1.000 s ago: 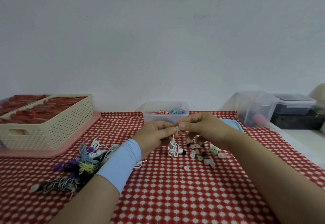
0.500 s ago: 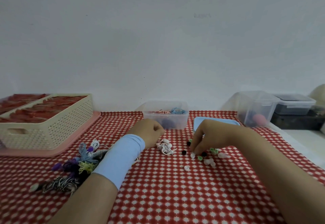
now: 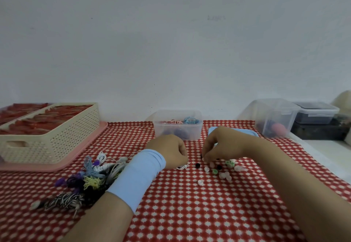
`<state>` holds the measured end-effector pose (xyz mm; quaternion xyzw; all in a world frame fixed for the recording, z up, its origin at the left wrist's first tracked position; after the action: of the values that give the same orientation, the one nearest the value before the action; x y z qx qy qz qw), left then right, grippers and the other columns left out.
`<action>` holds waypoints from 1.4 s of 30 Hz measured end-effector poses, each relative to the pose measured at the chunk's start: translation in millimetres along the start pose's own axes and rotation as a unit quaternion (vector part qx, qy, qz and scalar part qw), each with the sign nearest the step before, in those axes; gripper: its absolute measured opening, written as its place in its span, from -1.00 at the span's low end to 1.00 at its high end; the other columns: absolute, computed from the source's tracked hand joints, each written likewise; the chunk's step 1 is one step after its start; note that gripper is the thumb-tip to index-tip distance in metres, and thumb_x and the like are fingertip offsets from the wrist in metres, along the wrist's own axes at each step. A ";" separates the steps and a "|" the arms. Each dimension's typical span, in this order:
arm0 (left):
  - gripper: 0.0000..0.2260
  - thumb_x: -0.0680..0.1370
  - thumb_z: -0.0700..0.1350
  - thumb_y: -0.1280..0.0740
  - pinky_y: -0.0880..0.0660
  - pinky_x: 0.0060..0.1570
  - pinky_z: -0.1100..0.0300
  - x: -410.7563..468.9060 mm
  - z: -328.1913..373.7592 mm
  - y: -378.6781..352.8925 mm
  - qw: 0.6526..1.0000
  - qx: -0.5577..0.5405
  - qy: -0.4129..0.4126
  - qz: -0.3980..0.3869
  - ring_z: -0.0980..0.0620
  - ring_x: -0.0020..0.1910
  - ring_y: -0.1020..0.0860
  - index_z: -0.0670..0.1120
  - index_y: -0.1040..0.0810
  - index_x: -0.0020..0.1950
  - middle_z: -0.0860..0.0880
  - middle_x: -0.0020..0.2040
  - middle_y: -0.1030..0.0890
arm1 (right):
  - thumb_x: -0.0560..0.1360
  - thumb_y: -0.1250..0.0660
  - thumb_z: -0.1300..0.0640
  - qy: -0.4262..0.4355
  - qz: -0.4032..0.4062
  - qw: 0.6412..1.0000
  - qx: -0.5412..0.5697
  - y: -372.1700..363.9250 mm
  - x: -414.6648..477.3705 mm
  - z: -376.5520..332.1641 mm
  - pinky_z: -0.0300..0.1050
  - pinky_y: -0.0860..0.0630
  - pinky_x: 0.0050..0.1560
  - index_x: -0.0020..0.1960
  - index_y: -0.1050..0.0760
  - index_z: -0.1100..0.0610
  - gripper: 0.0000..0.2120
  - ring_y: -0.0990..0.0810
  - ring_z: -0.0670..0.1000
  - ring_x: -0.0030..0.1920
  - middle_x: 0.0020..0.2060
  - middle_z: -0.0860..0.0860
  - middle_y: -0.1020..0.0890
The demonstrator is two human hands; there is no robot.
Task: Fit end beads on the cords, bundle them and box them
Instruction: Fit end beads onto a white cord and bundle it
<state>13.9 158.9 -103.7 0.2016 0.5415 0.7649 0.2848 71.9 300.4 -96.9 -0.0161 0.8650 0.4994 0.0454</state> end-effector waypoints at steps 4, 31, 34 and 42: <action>-0.88 0.46 0.00 -0.42 -0.53 0.11 0.18 -1.7 2.0 1.8 1.000 0.008 -0.003 0.004 0.18 -0.04 -0.58 0.13 -0.68 -0.02 0.26 -0.13 -0.60 | 0.47 -0.50 0.23 0.013 0.033 0.995 0.092 5.7 -2.2 -1.7 -0.25 -0.54 -0.33 -0.10 -0.67 0.09 -0.94 -0.58 -0.11 -0.42 -0.24 -0.01 -0.74; -0.82 0.63 -0.11 -0.27 -0.47 -0.18 0.24 6.8 -21.1 -16.2 0.810 -0.584 -0.016 0.054 0.11 -0.22 -0.52 -0.10 -0.66 0.05 0.02 -0.14 -0.68 | 0.50 -0.47 0.19 0.002 0.118 0.899 0.421 5.3 -1.4 0.3 -0.23 -0.33 -0.52 0.03 -0.71 0.22 -0.86 -0.48 -0.03 -0.46 -0.13 0.10 -0.73; -0.83 0.62 -0.09 -0.29 -0.45 -0.23 0.24 7.1 -18.1 -19.3 0.795 -0.605 -0.020 0.038 0.08 -0.21 -0.51 -0.08 -0.68 0.06 -0.01 -0.11 -0.69 | 0.50 -0.45 0.17 0.006 0.089 0.887 0.453 -1.2 0.3 -6.1 -0.24 -0.27 -0.51 0.03 -0.71 0.20 -0.84 -0.45 -0.03 -0.44 -0.18 0.08 -0.71; -0.82 0.61 -0.14 -0.28 -0.44 -0.18 0.23 5.2 -13.4 -19.8 0.749 -0.662 -0.021 0.027 0.08 -0.27 -0.48 -0.18 -0.65 0.02 0.00 -0.26 -0.66 | 0.38 -0.48 0.07 0.036 0.056 0.885 0.461 -7.9 2.2 -14.2 -0.24 -0.24 -0.53 0.01 -0.73 0.17 -0.74 -0.44 -0.02 -0.41 -0.09 0.14 -0.69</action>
<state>6.0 157.7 -126.8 -0.0070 -0.1121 0.9348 0.3370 69.4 284.2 -96.8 0.0370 0.9982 0.0453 -0.0113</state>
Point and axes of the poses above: each hand's wrist, its own x-axis towards the middle knuckle, its own y-axis out of the back of the hand, z = x × y, the point moved 7 cm from there along x, towards the middle knuckle
